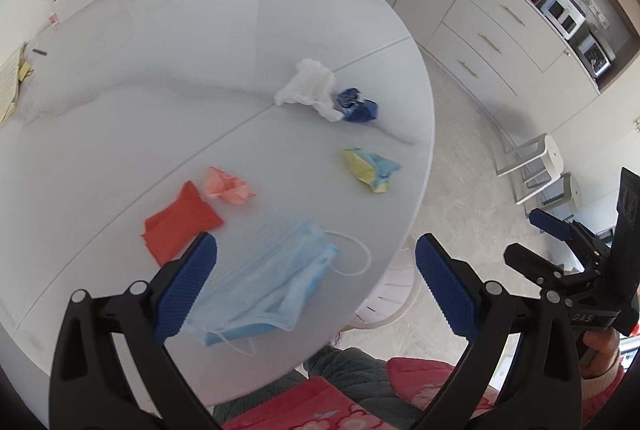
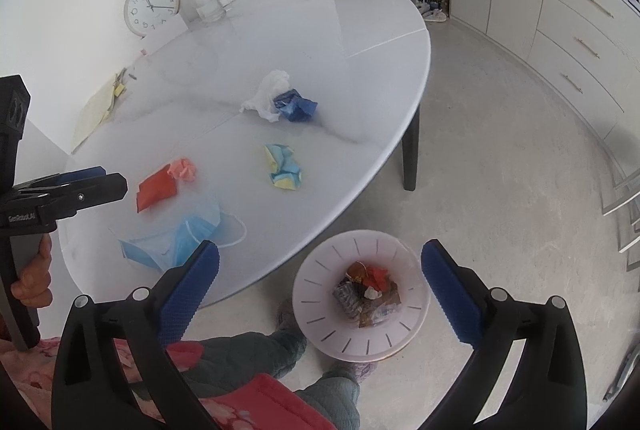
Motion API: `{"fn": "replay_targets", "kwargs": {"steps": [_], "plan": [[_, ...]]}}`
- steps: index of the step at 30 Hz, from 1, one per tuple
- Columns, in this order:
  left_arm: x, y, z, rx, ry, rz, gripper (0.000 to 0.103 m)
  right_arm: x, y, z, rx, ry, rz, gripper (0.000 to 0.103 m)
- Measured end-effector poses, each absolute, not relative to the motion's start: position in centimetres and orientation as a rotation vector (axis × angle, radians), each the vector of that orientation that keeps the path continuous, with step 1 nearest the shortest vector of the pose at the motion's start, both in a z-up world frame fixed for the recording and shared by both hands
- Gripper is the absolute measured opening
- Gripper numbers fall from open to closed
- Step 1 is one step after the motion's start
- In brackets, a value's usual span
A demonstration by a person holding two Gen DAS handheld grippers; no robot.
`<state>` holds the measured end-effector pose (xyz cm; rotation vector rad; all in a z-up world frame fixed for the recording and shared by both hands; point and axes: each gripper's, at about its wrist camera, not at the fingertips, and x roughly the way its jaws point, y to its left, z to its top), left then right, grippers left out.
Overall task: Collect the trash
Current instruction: 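Move the left tool to the pink paper while the right tool reaches the yellow-blue wrapper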
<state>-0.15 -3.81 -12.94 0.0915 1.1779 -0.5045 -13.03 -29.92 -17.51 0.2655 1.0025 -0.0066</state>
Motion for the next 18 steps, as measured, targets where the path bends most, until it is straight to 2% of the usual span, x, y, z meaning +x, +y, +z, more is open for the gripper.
{"fn": "replay_targets", "kwargs": {"steps": [11, 18], "plan": [[3.4, 2.2, -13.9, 0.068, 1.190, -0.439, 0.095, -8.6, -25.9, -17.7, 0.233, 1.020, 0.050, 0.100], [4.7, 2.2, -14.9, 0.093, 1.203, -0.471, 0.095, -6.2, -24.2, -18.4, 0.218, 1.036, 0.065, 0.100]]}}
